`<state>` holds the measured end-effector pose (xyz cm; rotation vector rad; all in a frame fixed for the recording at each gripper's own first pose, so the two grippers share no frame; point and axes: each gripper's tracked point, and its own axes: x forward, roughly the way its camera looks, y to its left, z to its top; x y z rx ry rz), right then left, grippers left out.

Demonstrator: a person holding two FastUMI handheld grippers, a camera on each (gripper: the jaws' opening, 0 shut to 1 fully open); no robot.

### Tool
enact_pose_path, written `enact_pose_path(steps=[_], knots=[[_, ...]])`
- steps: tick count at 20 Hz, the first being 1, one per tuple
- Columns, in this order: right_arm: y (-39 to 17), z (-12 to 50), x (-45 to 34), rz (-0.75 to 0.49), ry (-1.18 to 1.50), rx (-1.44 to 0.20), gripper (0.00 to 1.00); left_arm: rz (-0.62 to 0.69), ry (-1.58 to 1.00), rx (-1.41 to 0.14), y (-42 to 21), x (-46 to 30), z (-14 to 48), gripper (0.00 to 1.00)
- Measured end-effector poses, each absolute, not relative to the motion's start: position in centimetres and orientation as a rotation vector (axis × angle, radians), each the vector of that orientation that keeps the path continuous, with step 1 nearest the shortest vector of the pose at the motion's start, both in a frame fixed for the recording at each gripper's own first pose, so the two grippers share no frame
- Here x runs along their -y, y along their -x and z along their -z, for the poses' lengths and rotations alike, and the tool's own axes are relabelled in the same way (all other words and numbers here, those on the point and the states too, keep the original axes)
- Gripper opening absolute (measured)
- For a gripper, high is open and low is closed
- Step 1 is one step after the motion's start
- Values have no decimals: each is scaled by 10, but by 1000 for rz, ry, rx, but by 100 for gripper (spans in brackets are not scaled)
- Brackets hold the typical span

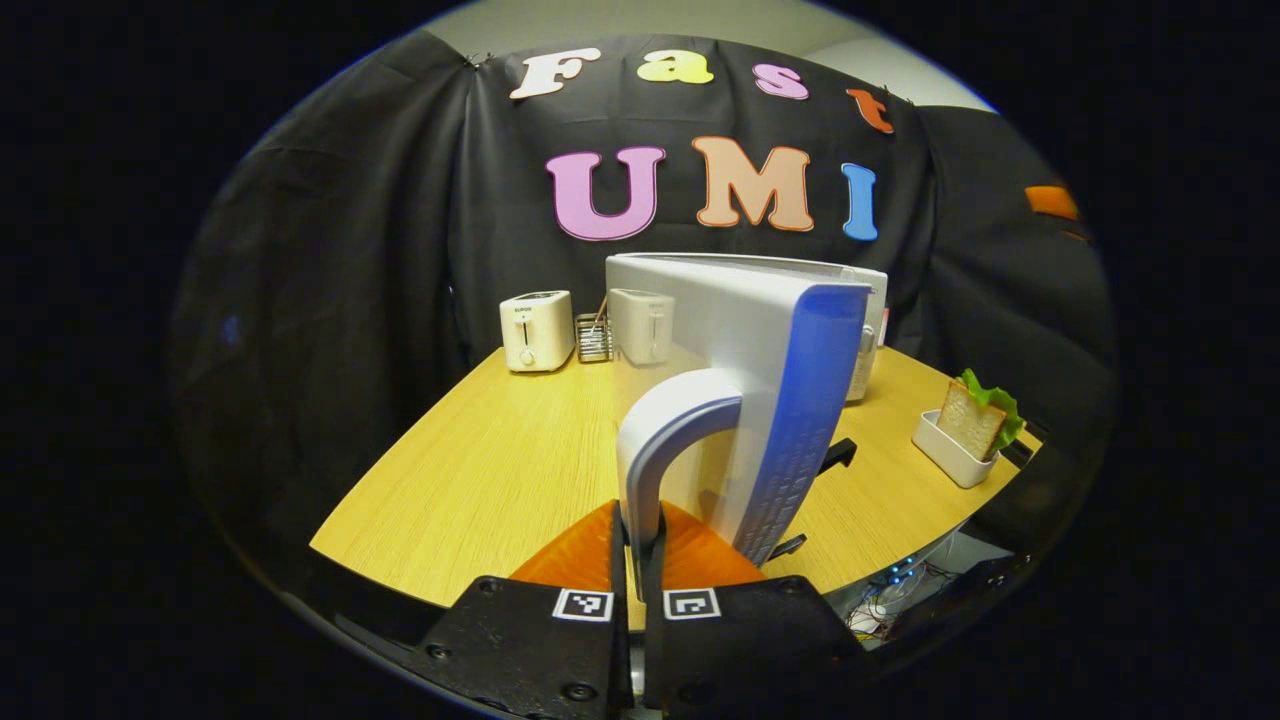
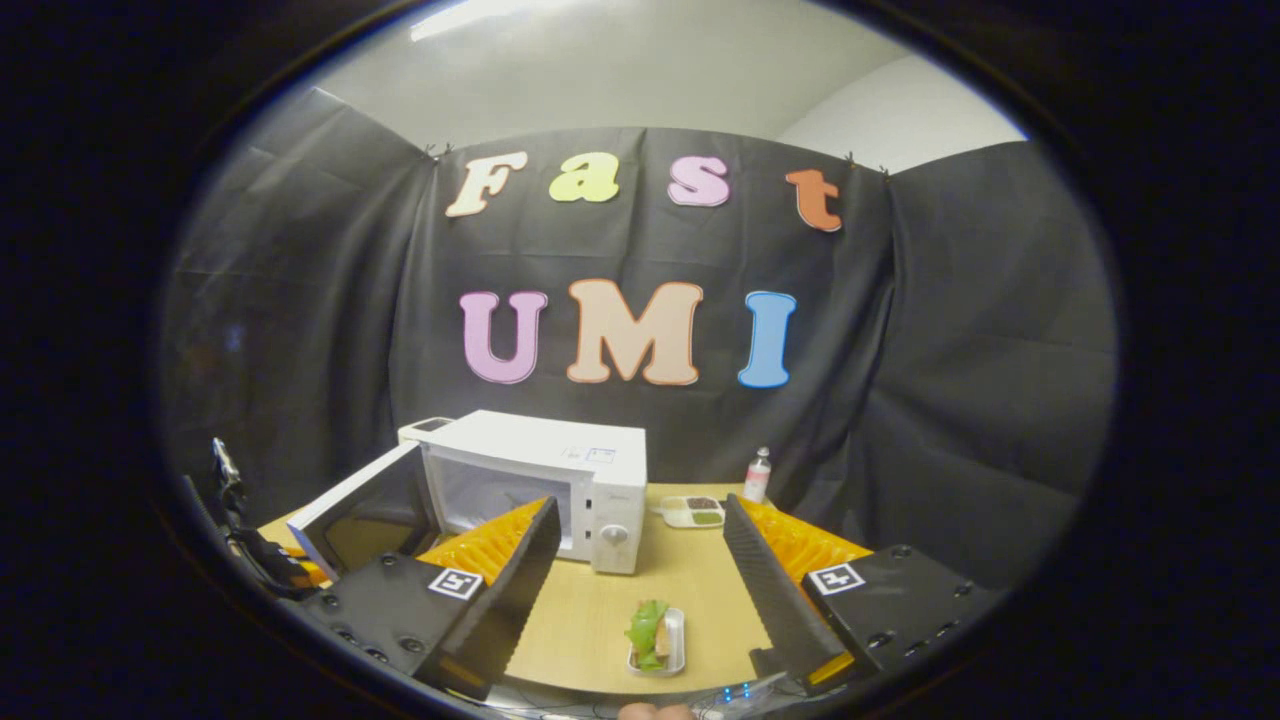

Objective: Open the microwave oven with the left hand, put the food in, and close the microwave oven.

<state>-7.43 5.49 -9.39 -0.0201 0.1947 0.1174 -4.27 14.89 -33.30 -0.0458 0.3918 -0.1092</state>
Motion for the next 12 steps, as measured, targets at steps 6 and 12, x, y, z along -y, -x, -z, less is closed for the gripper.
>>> enact_pose_path(steps=[6, 12], knots=[[68, 131, -55, -131, 30, -264, 100, 94, 0, -410, 40, -154, 336, 51], [54, 159, -47, -118, 12, -319, 98, 69, -8, -417, 42, -151, 334, 88]])
